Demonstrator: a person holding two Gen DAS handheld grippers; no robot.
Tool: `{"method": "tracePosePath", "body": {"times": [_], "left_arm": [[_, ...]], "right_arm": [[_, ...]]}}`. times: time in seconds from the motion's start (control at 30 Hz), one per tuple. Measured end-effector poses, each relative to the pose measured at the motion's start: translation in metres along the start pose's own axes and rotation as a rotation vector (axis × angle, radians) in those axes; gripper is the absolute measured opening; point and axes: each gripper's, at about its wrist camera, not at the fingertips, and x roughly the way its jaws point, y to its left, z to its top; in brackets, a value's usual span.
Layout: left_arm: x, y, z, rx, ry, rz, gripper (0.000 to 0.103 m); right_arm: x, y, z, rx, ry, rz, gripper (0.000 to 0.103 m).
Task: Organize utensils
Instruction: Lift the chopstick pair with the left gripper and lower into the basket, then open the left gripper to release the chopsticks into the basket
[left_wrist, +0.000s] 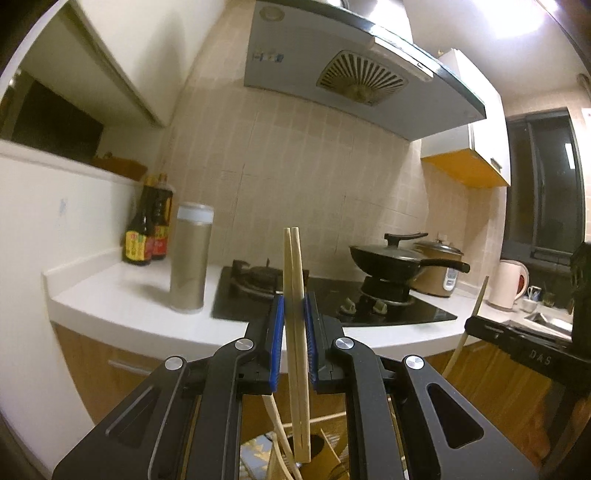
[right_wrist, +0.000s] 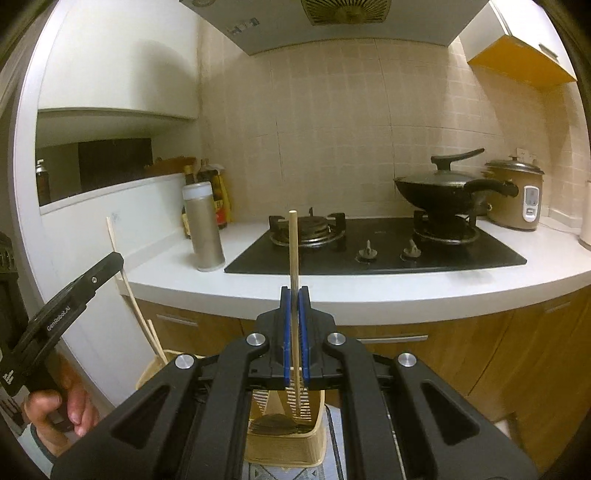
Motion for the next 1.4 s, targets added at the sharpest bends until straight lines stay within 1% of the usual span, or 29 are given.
{"method": "tracePosePath", "body": {"times": [0.17,0.3,0.33,0.37,0.4,0.43,0.47,0.53,0.57,0.67,0.7,0.77,0.83,0.9,0.93,1.0,1.13,1.2,1.27,1.3,1.4], "left_arm": [[-0.004,0.002,-0.005,-0.001,0.0,0.001,0.01],[-0.012,-0.005,-0.009,0.039,-0.002,-0.004,0.011],[-0.013,-0.005,-0.01,0.04,0.006,-0.008,0.013],[-0.015,-0.005,-0.011,0.036,0.021,-0.011,0.017],[-0.016,-0.004,-0.012,0.025,0.033,-0.015,0.018],[-0.018,-0.003,-0.013,0.013,0.04,-0.024,0.02],[-0.021,-0.002,-0.014,-0.003,0.051,-0.04,0.022],[-0.03,-0.003,-0.015,0.0,0.056,-0.037,0.025],[-0.033,-0.005,-0.015,0.007,0.056,-0.035,0.028],[-0.049,-0.01,-0.014,0.021,0.067,-0.036,0.032],[-0.054,-0.011,-0.014,0.021,0.073,-0.041,0.032],[-0.064,-0.015,-0.013,0.025,0.097,-0.044,0.036],[-0.07,-0.02,-0.014,0.035,0.136,-0.048,0.037],[-0.075,-0.023,-0.015,0.032,0.172,-0.053,0.037],[-0.077,-0.024,-0.017,0.024,0.208,-0.065,0.037],[-0.079,-0.027,-0.021,0.012,0.258,-0.086,0.037],[-0.085,-0.033,-0.031,0.01,0.324,-0.091,0.037],[-0.086,-0.036,-0.04,0.0,0.378,-0.097,0.037],[-0.085,-0.039,-0.053,-0.01,0.44,-0.095,0.045],[-0.084,-0.039,-0.06,-0.018,0.472,-0.094,0.046],[-0.079,-0.04,-0.083,-0.046,0.564,-0.089,0.047]], "right_arm": [[-0.001,-0.004,-0.007,0.029,0.001,0.0,0.003],[-0.001,-0.004,-0.012,0.032,0.031,0.007,0.004],[-0.001,-0.003,-0.014,0.03,0.046,0.011,0.006],[-0.001,-0.003,-0.015,0.032,0.065,0.022,0.011],[-0.002,-0.002,-0.017,0.03,0.086,0.032,0.013],[-0.002,-0.002,-0.018,0.028,0.101,0.038,0.019],[-0.003,-0.001,-0.02,0.028,0.112,0.042,0.027],[-0.01,0.0,-0.023,0.025,0.115,0.036,0.033],[-0.014,0.001,-0.024,0.022,0.116,0.034,0.033],[-0.029,0.003,-0.028,0.029,0.128,0.03,0.033],[-0.036,0.003,-0.03,0.034,0.133,0.025,0.033],[-0.044,0.003,-0.031,0.043,0.149,0.013,0.033],[-0.051,0.004,-0.033,0.047,0.183,0.016,0.033],[-0.054,0.005,-0.036,0.044,0.233,-0.003,0.033],[-0.056,0.007,-0.038,0.044,0.264,-0.003,0.033],[-0.058,0.01,-0.044,0.039,0.331,-0.015,0.033],[-0.06,0.013,-0.06,0.029,0.414,-0.032,0.033],[-0.059,0.013,-0.07,0.029,0.472,-0.046,0.033],[-0.056,0.012,-0.086,0.036,0.547,-0.051,0.033],[-0.054,0.011,-0.095,0.043,0.584,-0.053,0.033],[-0.05,0.004,-0.117,0.089,0.673,-0.037,0.033]]}}
